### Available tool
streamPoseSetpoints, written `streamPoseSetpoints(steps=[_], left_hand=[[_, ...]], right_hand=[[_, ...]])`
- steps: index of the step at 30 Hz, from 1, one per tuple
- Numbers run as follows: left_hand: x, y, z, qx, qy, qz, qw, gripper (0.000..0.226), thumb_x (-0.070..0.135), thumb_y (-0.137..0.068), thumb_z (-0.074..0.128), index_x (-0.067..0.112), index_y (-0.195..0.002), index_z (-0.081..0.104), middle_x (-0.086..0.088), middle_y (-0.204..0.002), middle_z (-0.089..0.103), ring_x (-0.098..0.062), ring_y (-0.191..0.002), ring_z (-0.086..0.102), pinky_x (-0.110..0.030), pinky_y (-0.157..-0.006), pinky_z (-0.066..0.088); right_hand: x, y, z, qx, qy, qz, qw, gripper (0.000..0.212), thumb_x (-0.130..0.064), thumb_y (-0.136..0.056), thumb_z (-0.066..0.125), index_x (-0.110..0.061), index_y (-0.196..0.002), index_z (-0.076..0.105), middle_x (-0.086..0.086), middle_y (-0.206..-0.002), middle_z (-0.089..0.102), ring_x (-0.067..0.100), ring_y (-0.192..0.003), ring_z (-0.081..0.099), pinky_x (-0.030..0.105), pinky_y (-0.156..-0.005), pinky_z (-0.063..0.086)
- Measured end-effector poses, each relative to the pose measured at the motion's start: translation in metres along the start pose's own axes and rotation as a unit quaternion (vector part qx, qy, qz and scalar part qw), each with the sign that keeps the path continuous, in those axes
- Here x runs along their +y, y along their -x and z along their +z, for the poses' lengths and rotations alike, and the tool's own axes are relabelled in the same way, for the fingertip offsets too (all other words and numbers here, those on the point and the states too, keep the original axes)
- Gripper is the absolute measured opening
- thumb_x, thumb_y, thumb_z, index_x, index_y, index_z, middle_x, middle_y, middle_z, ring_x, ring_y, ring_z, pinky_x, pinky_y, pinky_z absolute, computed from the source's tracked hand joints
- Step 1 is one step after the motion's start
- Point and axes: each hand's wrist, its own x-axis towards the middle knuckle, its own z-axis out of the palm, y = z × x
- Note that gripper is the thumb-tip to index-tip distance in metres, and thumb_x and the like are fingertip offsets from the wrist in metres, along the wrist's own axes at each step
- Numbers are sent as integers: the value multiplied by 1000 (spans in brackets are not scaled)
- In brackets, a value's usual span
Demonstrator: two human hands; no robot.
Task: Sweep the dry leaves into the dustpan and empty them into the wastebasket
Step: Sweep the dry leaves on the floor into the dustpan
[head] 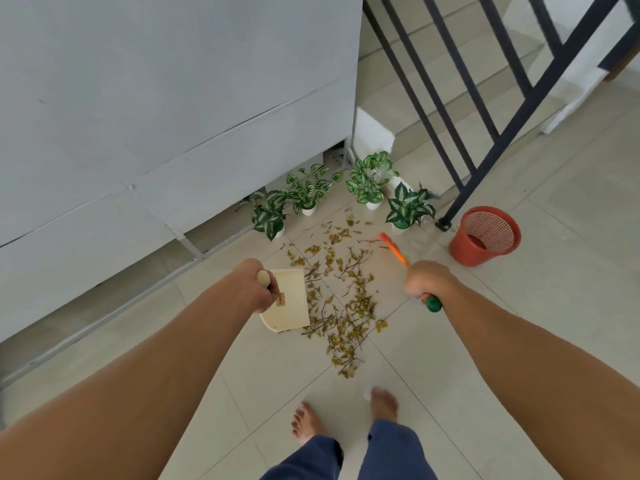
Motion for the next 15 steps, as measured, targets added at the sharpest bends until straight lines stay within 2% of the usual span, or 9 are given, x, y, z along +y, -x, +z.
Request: streamPoseSetpoints(steps=[2, 6, 7, 11, 13, 14, 15], left_hand=[[3, -1, -3, 2, 10, -7, 1000, 23, -5, -86, 49, 9, -104, 50, -8, -81, 46, -12, -56, 47, -14, -32, 39], [3, -1, -1, 13, 24, -10, 1000, 20, -5, -87, 48, 8, -101, 49, -8, -77, 45, -12, -53, 46, -14, -31, 37], [2, 0, 2, 18, 24, -11, 1000, 19, -4, -87, 48, 8, -101, 49, -8, -78, 45, -12, -54, 46, -13, -30, 37], [-3, 3, 15, 25, 38, -5, 999, 22, -1, -89, 50, 9, -107, 51, -8, -86, 47, -12, -59, 48, -15, -32, 40], [-5, 4, 22, 34, 53, -3, 998, 25, 0, -88, 52, 10, -111, 53, -8, -90, 49, -12, -59, 49, -16, -33, 42], [-6, 5, 26, 43, 64, -1, 997, 27, 1, -88, 53, 11, -113, 53, -8, -94, 50, -12, -60, 49, -16, -33, 43], [-6, 5, 28, 52, 74, -1, 996, 28, 2, -88, 55, 11, -114, 53, -8, -99, 51, -12, -60, 50, -17, -34, 43]], right_hand=[[-1, -12, 2, -7, 10, -7, 1000, 16, -7, -87, 51, -10, -72, 56, 3, -67, 53, 18, -58, 52, 25, -54, 41], [11, -21, -2, -35, -17, -27, 999, 17, -15, -90, 56, -3, -90, 68, 5, -75, 60, 18, -62, 55, 27, -59, 46], [15, -15, -6, -44, -23, -20, 999, 18, -15, -91, 56, -3, -89, 68, 6, -75, 61, 18, -61, 55, 27, -58, 45], [28, 4, -20, -40, -34, -1, 999, 30, -16, -95, 49, -16, -65, 45, 3, -64, 59, 9, -40, 42, 19, -42, 36], [34, 6, -25, -26, -28, -6, 999, 22, -17, -95, 49, -12, -73, 51, 2, -67, 63, 7, -37, 44, 18, -40, 36], [36, 5, -29, -20, -27, -13, 999, 16, -18, -95, 49, -8, -86, 59, 1, -68, 64, 7, -36, 46, 18, -39, 37], [37, 1, -31, -9, -33, -16, 999, 20, -20, -96, 50, -5, -102, 61, 2, -69, 65, 7, -38, 48, 18, -38, 38]])
